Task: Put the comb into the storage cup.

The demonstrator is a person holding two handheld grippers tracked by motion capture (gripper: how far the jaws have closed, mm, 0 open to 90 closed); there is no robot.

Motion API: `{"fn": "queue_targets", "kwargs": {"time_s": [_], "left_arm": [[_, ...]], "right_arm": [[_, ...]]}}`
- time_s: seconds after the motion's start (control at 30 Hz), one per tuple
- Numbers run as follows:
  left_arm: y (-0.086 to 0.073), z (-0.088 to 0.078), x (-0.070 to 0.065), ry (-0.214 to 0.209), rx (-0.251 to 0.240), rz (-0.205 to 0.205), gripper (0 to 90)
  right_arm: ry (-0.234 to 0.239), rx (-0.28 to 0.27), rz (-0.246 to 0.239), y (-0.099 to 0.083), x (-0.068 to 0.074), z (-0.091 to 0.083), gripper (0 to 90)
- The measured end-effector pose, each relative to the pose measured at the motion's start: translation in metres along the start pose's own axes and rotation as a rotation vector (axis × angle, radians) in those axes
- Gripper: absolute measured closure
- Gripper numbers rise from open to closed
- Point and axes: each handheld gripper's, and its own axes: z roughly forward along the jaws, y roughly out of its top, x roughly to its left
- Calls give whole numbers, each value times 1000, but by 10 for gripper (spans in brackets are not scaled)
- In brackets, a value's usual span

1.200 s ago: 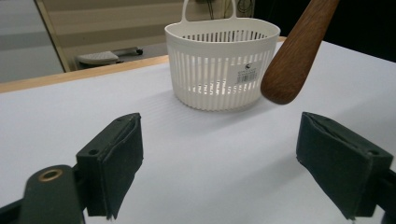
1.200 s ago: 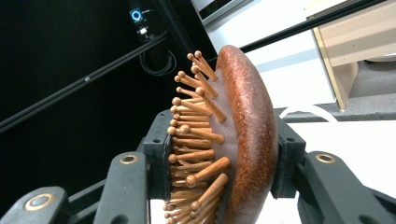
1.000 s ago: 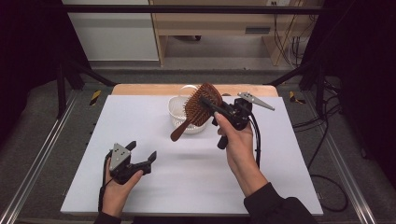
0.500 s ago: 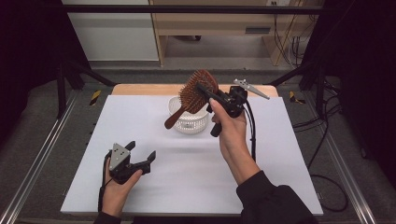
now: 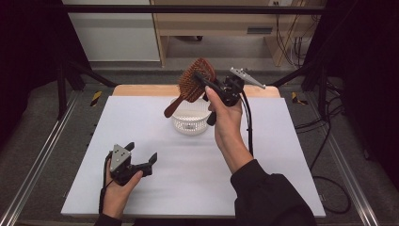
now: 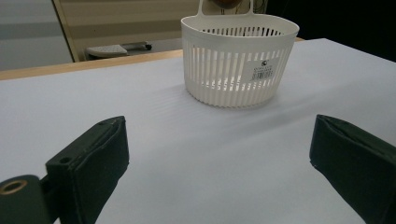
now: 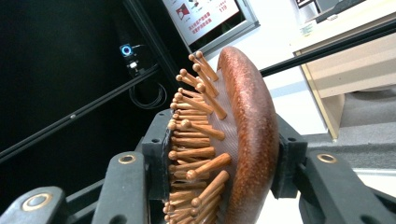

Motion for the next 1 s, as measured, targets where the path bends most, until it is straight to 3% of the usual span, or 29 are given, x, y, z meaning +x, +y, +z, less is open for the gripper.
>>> {"fn": "queue_targets", "kwargs": {"time_s": [0.27,0.67,1.0], "left_arm": [[0,1,0,-10,-3,-2,34],[-1,1,-1,-19,-6,15,31],[-1,0,4,-17,-23,1,28]], "right_arm": [[-22,-7,-16,5,-5,10,517],[-44,-20,-19,8,-16,10,515],[-58,-37,-30,9,-21,10,515]]}}
